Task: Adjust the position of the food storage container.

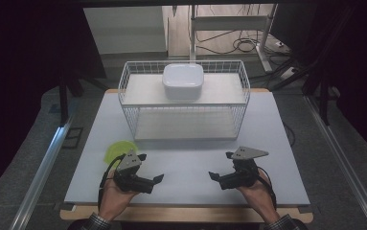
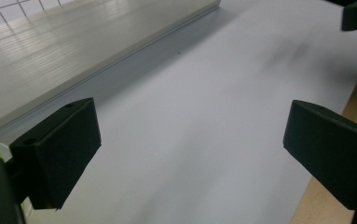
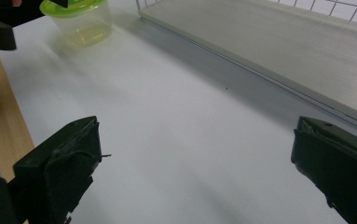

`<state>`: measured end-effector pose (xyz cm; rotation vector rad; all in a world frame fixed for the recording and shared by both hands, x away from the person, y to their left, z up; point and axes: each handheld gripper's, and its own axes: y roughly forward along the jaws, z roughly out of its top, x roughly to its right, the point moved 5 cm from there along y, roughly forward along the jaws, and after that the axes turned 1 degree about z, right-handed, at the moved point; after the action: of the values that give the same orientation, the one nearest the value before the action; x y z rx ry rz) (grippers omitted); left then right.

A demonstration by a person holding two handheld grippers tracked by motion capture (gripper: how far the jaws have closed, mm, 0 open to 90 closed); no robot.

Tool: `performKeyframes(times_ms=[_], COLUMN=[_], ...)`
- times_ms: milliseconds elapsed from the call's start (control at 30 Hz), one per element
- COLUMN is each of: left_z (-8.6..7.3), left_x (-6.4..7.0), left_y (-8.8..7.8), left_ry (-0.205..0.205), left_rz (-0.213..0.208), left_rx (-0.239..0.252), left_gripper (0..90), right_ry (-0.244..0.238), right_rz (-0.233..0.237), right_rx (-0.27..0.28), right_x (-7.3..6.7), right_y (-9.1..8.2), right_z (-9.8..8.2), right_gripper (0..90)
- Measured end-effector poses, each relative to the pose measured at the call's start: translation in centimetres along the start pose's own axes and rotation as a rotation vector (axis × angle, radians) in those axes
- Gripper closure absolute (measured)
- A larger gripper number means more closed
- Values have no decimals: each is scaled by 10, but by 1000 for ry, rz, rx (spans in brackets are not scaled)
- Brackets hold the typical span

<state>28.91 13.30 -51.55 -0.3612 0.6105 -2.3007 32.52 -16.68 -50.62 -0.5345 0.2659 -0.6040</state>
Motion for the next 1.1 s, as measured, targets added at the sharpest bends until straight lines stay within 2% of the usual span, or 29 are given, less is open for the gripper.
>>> performKeyframes(times_ms=[100,167,233,300,467,600,700,800,900,1000,1100], left_z=[1,0,0,0,-2,-8,-16,-27,-36,-45,-50], left_x=[-4,-7,-12,-20,-44,-70,-92,-114,-128,-142,-148], left_y=[-4,-7,-10,-14,-29,-46,-60,-72,-78,-76,-70], left_ry=[12,28,25,3,-51,-115,-170,-227,-267,-290,-307], left_rz=[34,55,65,63,105,179,223,287,320,355,368], left_rx=[-5,-15,-21,-19,-4,15,30,38,33,11,-15], left_gripper=[90,165,254,368,599,799,886,900,900,900,900], right_ry=[5,2,-1,-5,-15,-25,-24,-29,-37,-39,-41], right_rz=[-2,-1,0,3,10,9,10,9,10,12,12], right_rx=[-8,-16,-21,-29,-54,-65,-71,-87,-96,-102,-105], right_x=[1,1,1,0,-1,0,0,1,0,-1,-1], right_y=[2,3,6,9,15,17,17,19,20,22,22], right_z=[-2,-3,-5,-7,-11,-13,-14,-16,-17,-18,-18], right_gripper=[20,20,22,25,30,34,38,43,44,45,45])
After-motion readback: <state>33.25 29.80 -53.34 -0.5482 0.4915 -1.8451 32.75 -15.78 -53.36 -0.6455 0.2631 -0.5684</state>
